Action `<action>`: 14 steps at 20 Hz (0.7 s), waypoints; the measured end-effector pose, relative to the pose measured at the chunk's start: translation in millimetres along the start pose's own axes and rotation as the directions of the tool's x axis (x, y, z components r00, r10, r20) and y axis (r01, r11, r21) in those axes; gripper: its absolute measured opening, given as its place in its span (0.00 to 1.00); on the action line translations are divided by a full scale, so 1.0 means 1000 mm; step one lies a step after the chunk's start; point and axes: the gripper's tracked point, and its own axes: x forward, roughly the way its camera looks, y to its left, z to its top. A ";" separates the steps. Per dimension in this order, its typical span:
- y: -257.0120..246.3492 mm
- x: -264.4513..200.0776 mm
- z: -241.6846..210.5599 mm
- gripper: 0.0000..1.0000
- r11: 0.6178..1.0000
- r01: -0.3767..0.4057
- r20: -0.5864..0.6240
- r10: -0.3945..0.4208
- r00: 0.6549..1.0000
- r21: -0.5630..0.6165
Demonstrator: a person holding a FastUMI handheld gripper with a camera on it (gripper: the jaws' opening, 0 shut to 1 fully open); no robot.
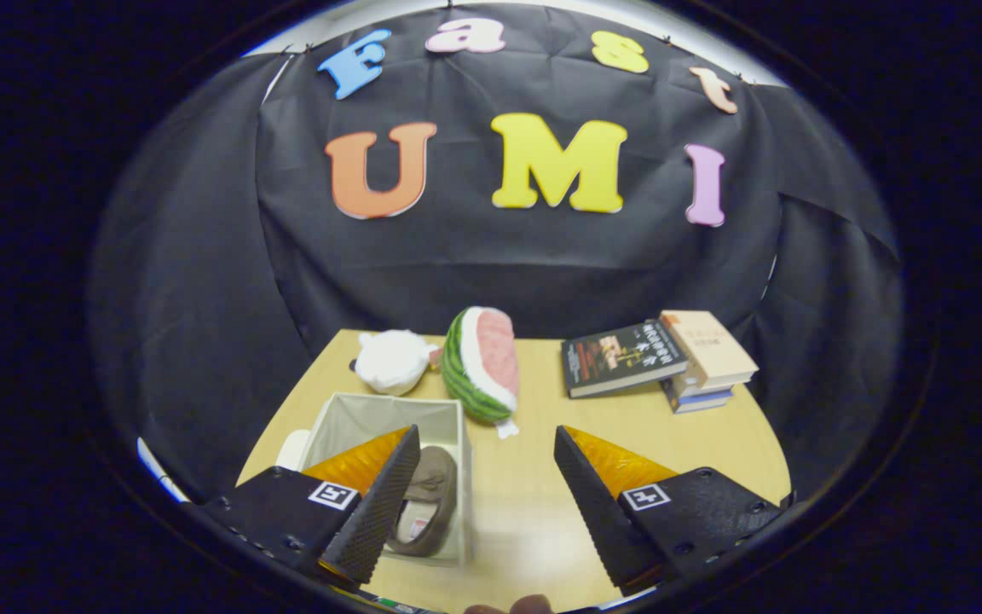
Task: Open the storage box then place both shoes into the box .Put the left shoe in first, then the right shoe, with the right side of both shoes facing outward in a uniform manner.
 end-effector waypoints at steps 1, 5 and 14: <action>-0.016 -0.014 0.011 0.96 1.000 0.010 0.041 -0.010 0.999 0.001; -0.070 -0.072 0.047 0.96 0.999 0.032 0.191 -0.039 0.981 0.042; -0.162 -0.160 0.075 0.96 0.990 0.092 0.362 -0.124 0.924 0.104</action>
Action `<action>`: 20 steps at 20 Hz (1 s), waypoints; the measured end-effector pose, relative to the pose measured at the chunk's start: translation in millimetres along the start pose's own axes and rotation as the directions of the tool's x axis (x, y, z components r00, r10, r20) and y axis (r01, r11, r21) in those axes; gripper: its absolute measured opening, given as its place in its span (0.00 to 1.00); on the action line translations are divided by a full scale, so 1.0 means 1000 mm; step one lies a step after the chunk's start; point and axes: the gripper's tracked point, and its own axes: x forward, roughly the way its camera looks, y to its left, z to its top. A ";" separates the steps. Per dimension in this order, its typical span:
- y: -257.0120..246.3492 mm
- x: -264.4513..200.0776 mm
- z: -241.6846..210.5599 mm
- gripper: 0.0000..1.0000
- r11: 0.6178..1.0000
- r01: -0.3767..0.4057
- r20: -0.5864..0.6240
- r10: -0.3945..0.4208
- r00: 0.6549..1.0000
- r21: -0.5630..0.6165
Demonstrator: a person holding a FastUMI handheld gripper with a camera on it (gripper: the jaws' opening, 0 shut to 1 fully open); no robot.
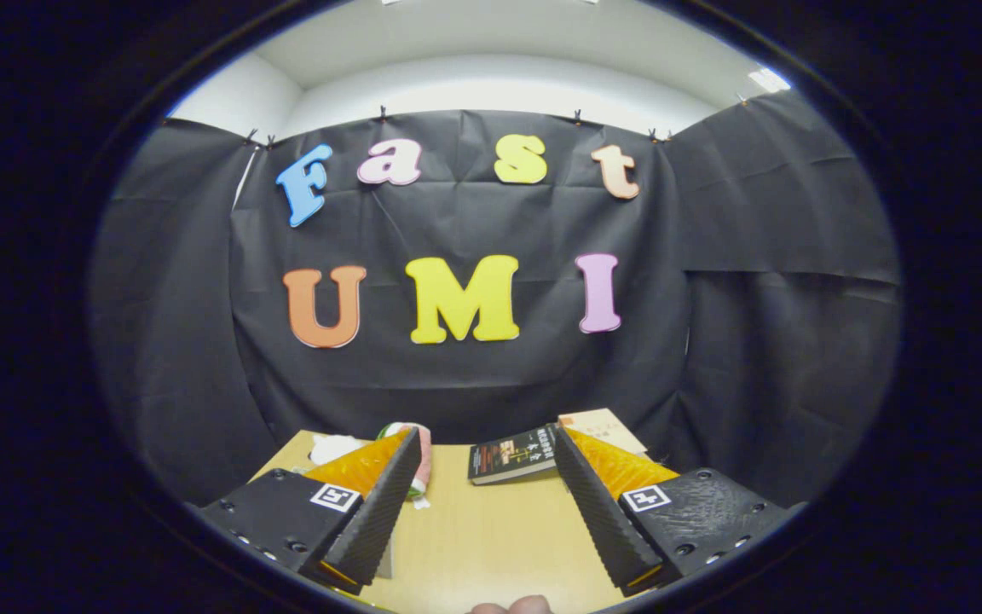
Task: Open the storage box then place both shoes into the box .Put the left shoe in first, then the right shoe, with the right side of both shoes facing outward in a uniform manner.
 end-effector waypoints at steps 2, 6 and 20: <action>-0.008 -0.001 0.002 0.95 1.000 0.010 0.009 -0.010 1.000 0.009; -0.010 0.003 0.004 0.94 1.000 0.003 0.027 -0.004 1.000 0.016; 0.035 0.014 -0.012 0.94 0.996 -0.088 0.001 0.088 0.996 0.014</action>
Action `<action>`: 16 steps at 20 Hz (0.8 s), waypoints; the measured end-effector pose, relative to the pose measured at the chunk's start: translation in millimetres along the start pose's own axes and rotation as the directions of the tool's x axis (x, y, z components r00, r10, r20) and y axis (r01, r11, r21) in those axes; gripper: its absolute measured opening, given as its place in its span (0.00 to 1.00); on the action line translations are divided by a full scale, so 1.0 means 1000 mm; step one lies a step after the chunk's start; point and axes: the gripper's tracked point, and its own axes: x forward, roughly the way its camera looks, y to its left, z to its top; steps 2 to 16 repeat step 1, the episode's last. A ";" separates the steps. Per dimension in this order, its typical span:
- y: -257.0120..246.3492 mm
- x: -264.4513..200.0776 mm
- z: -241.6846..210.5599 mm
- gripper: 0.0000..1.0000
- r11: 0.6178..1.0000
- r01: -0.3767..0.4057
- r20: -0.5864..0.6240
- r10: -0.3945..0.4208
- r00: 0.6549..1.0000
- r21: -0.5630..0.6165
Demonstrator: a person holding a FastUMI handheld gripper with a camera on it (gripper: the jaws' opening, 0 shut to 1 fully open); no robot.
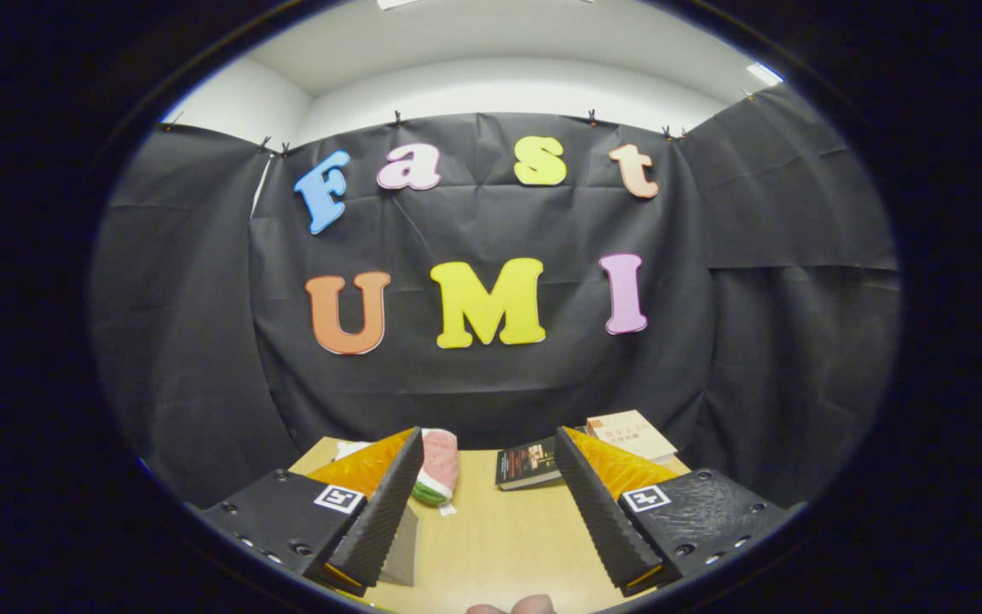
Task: Open the storage box then place both shoes into the box .Put the left shoe in first, then the right shoe, with the right side of both shoes facing outward in a uniform manner.
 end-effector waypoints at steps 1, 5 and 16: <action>-0.002 0.000 -0.001 0.94 1.000 0.005 -0.003 -0.005 1.000 0.006; -0.002 0.000 -0.001 0.94 1.000 0.005 -0.003 -0.005 1.000 0.006; -0.002 0.000 -0.001 0.94 1.000 0.005 -0.003 -0.005 1.000 0.006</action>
